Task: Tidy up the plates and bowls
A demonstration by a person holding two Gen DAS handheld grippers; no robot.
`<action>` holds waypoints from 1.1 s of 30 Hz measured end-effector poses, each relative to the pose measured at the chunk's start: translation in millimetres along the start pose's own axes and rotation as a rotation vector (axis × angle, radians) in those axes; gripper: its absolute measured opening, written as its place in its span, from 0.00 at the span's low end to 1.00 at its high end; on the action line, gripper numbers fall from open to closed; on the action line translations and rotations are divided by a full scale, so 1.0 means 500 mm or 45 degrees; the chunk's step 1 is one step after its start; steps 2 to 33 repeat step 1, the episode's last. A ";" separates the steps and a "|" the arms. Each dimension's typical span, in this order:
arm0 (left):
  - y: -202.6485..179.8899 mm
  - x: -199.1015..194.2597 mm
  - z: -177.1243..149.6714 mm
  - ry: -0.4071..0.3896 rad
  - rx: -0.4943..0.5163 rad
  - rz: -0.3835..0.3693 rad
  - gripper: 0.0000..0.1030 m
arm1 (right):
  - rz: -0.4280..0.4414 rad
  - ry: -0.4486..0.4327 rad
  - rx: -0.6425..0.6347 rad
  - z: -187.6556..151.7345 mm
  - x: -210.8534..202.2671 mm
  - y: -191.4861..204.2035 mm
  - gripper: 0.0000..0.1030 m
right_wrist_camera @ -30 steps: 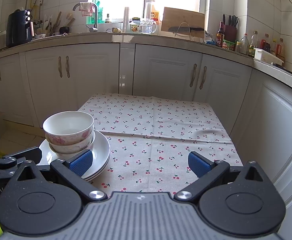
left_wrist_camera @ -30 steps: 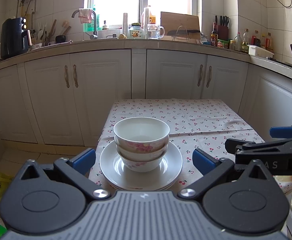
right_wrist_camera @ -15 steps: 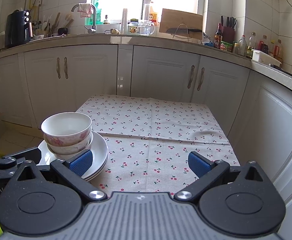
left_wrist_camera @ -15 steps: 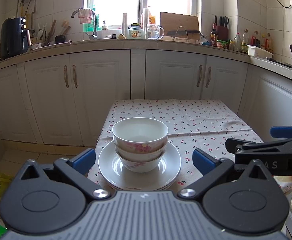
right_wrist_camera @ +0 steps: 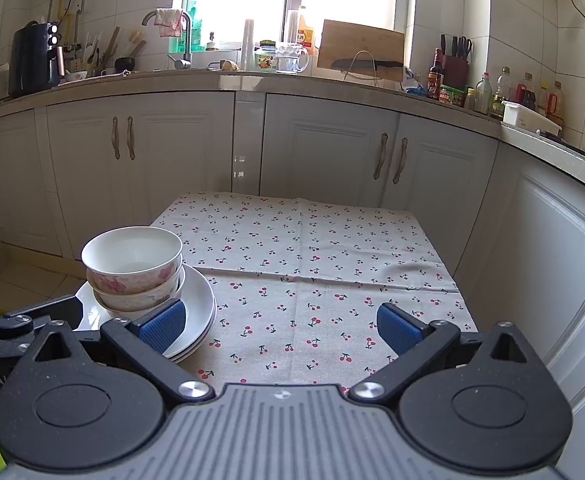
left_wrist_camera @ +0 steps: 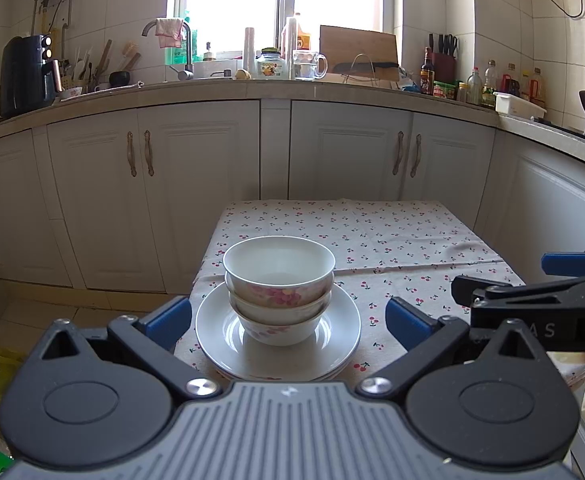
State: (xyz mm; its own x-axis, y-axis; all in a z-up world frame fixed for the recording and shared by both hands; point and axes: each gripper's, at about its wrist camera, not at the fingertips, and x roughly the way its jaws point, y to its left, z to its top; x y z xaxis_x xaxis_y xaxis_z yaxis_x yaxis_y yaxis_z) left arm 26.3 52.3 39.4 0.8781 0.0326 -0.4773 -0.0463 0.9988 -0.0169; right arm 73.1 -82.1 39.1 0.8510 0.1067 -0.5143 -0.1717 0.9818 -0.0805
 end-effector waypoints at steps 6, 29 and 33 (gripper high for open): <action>0.000 0.000 0.000 0.000 -0.001 0.000 0.99 | -0.001 0.000 -0.001 0.000 -0.001 -0.001 1.00; 0.000 0.000 0.000 0.000 -0.001 0.000 0.99 | -0.001 0.000 -0.001 0.000 -0.001 -0.001 1.00; 0.000 0.000 0.000 0.000 -0.001 0.000 0.99 | -0.001 0.000 -0.001 0.000 -0.001 -0.001 1.00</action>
